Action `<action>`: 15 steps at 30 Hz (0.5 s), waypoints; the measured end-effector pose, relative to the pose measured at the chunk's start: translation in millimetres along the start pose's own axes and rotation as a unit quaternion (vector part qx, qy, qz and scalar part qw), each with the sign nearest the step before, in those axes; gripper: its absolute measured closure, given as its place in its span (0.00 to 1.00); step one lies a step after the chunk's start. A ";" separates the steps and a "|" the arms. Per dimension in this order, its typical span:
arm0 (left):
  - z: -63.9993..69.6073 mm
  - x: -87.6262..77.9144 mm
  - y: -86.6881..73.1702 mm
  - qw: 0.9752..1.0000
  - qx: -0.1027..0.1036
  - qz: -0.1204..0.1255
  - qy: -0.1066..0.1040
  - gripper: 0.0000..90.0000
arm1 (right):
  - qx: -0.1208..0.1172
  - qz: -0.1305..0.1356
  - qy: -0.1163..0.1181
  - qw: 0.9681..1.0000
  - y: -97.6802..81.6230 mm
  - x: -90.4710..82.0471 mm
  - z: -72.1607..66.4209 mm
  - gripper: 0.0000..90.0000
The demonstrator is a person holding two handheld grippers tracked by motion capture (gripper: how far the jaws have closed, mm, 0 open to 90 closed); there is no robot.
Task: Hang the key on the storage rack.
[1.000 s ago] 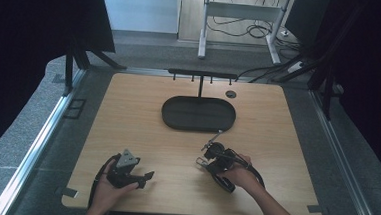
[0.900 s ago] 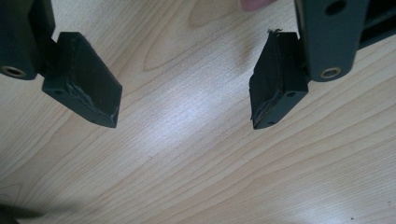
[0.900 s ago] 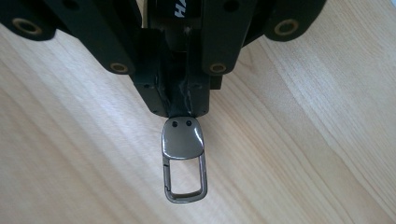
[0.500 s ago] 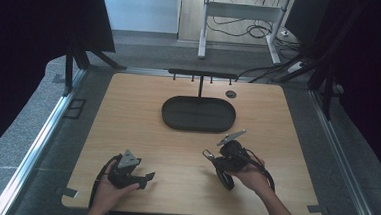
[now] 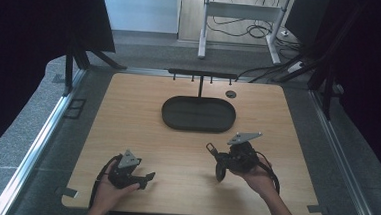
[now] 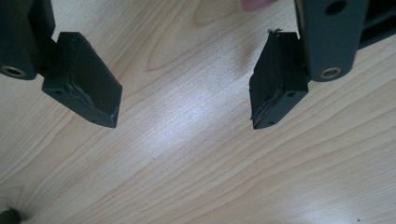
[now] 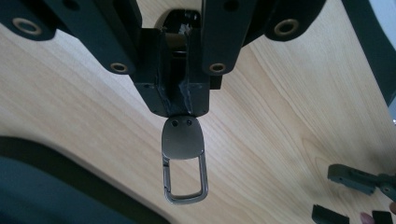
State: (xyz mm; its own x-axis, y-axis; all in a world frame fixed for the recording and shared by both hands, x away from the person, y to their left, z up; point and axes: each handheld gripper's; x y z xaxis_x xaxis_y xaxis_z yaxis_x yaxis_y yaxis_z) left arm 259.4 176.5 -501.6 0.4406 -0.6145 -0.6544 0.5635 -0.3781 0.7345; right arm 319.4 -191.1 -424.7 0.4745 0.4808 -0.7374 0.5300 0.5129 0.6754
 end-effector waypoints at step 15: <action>0.1 0.2 -0.1 1.000 -0.001 0.001 -0.001 0.29 | 0.004 0.049 -0.009 0.999 2.4 -8.5 0.4 0.90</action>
State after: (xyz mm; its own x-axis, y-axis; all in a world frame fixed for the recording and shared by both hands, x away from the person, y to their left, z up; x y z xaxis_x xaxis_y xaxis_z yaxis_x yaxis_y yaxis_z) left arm 259.4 176.3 -501.8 0.4405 -0.6156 -0.6535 0.5643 -0.3763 0.7348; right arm 317.0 -194.2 -416.8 0.5365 0.5160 -0.6678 0.4858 0.4582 0.7443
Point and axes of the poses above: each handheld gripper's, and its own axes: x roughly forward along the jaws, y roughly out of its top, z roughly to its right, and after that the axes turned 8 degrees about -y, right-handed
